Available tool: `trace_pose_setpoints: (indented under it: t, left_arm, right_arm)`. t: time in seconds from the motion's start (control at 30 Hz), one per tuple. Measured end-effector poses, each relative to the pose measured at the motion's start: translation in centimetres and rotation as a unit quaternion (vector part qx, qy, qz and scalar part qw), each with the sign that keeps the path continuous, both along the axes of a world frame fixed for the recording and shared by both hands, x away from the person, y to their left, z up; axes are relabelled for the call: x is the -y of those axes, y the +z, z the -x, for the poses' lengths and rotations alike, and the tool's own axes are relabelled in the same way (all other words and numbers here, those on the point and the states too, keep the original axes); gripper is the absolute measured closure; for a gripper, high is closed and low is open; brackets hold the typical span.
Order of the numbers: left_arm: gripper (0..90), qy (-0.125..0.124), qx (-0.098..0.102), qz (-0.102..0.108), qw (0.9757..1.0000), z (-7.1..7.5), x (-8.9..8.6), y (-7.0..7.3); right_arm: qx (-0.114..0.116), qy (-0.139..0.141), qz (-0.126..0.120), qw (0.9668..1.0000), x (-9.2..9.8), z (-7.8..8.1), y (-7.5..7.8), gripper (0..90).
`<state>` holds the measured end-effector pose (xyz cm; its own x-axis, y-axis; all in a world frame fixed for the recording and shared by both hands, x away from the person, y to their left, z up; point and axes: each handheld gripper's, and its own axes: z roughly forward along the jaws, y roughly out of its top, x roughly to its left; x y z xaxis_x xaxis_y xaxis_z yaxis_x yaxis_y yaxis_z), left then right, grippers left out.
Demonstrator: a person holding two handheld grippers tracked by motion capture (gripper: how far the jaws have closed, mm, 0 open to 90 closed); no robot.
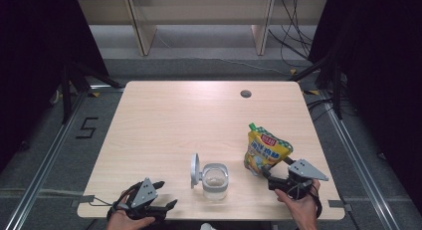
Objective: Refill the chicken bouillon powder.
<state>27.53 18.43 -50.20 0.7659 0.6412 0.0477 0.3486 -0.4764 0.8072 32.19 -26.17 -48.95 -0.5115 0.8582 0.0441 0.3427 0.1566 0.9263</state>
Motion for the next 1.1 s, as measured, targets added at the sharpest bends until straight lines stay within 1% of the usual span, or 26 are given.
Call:
trace_pose_setpoints:
  t: [0.1,0.13,0.17,0.2,0.23,0.27,0.3,0.33,0.37,0.4,0.43,0.5,0.57,0.67,0.7,0.73,0.77,0.8,0.87,0.9,0.93,0.97,1.0,1.03,1.07,1.1]
  left_arm:
    - [26.9,0.002,-0.004,0.004,1.0000,0.0,0.0,0.0]
    - [26.9,-0.002,0.001,-0.011,0.9999,-0.1,-0.1,0.0]
    - [26.9,0.003,0.001,-0.007,1.0000,-0.1,0.0,0.0]
    - [26.9,0.006,-0.002,0.011,0.9999,0.0,0.2,-0.2]
    - [26.8,-0.001,-0.002,0.004,1.0000,-0.1,0.2,-0.1]
    - [26.8,0.005,-0.008,0.008,0.9999,0.0,0.2,-0.2]
    - [26.8,0.005,-0.006,0.012,0.9999,0.0,0.3,-0.2]
    - [26.8,0.003,-0.009,0.007,0.9999,0.0,0.2,-0.1]
    - [26.8,0.003,-0.009,0.011,0.9999,0.0,0.2,-0.2]
    - [26.7,0.004,-0.009,0.013,0.9999,0.1,0.3,-0.2]
    - [26.7,0.004,-0.009,0.014,0.9999,0.1,0.3,-0.2]
    - [26.8,0.001,-0.004,0.006,1.0000,0.0,0.3,-0.2]
    - [26.7,-0.005,0.002,-0.011,0.9999,-0.1,0.1,-0.1]
    - [26.7,-0.001,-0.004,-0.002,1.0000,0.0,0.2,-0.2]
    - [26.7,-0.002,-0.003,-0.002,1.0000,0.0,0.3,-0.2]
    - [26.7,-0.003,-0.007,-0.005,1.0000,0.0,0.3,-0.2]
    - [26.7,0.001,-0.009,0.003,1.0000,0.1,0.4,-0.3]
    - [26.7,0.002,-0.005,0.007,1.0000,0.0,0.5,-0.4]
    - [26.7,0.001,-0.006,0.005,1.0000,0.1,0.5,-0.4]
    - [26.7,-0.001,-0.006,0.006,1.0000,0.0,0.5,-0.4]
    - [26.7,-0.003,-0.005,0.005,1.0000,0.0,0.5,-0.4]
    - [26.7,-0.006,-0.006,-0.004,1.0000,0.0,0.4,-0.4]
    - [26.6,-0.007,-0.008,-0.008,0.9999,0.0,0.4,-0.3]
    - [26.6,-0.008,-0.008,-0.015,0.9998,0.0,0.4,-0.3]
    - [26.6,-0.008,-0.008,-0.016,0.9998,0.0,0.4,-0.3]
    - [26.6,-0.002,-0.009,-0.002,1.0000,0.1,0.6,-0.5]
  right_arm:
    - [0.005,0.007,0.002,1.0000,-0.2,-0.5,-0.1,15.8]
    - [0.011,0.011,0.004,0.9999,-0.3,-0.8,-0.3,15.9]
    - [0.002,-0.001,-0.002,1.0000,-0.6,-0.7,-0.3,16.0]
    - [0.010,0.005,-0.003,0.9999,-0.6,-1.0,-0.4,16.0]
    - [0.014,0.005,0.006,0.9999,-0.7,-1.2,-0.5,16.2]
    - [0.015,0.004,0.008,0.9998,-0.7,-1.3,-0.4,16.2]
    - [0.031,0.002,0.017,0.9994,-0.7,-1.6,-0.6,16.5]
    - [0.027,0.004,0.014,0.9995,-0.8,-1.6,-0.5,16.7]
    - [0.021,0.001,0.018,0.9996,-0.9,-1.7,-0.6,16.9]
    - [0.033,0.003,0.022,0.9992,-0.9,-1.9,-0.7,17.0]
    - [0.020,0.001,0.019,0.9996,-1.0,-1.8,-0.8,17.0]
    - [0.035,0.006,0.024,0.9991,-0.9,-2.2,-0.9,17.2]
    - [0.029,0.010,0.021,0.9993,-1.1,-2.3,-0.9,18.0]
    - [0.039,0.011,0.024,0.9989,-1.2,-2.7,-1.0,19.4]
    - [0.034,0.005,0.012,0.9993,-1.4,-2.6,-1.1,19.7]
    - [0.039,0.006,0.021,0.9990,-1.3,-2.8,-1.1,19.7]
    - [0.042,0.005,0.023,0.9988,-1.3,-2.9,-1.2,19.8]
    - [0.033,0.004,0.015,0.9993,-1.3,-2.8,-1.2,20.3]
    - [0.050,0.006,0.030,0.9983,-1.3,-3.1,-1.2,21.1]
    - [0.040,0.000,0.017,0.9990,-1.4,-3.0,-1.3,21.2]
    - [0.042,0.005,0.018,0.9989,-1.4,-3.1,-1.3,21.8]
    - [0.040,0.005,0.004,0.9992,-1.5,-3.2,-1.4,22.3]
    - [0.058,0.012,0.022,0.9980,-1.3,-3.5,-1.4,22.4]
    - [0.052,0.011,0.013,0.9985,-1.4,-3.5,-1.4,22.7]
    - [0.049,0.005,-0.001,0.9988,-1.7,-3.4,-1.5,23.2]
    - [0.044,0.009,0.000,0.9990,-1.6,-3.5,-1.5,23.5]
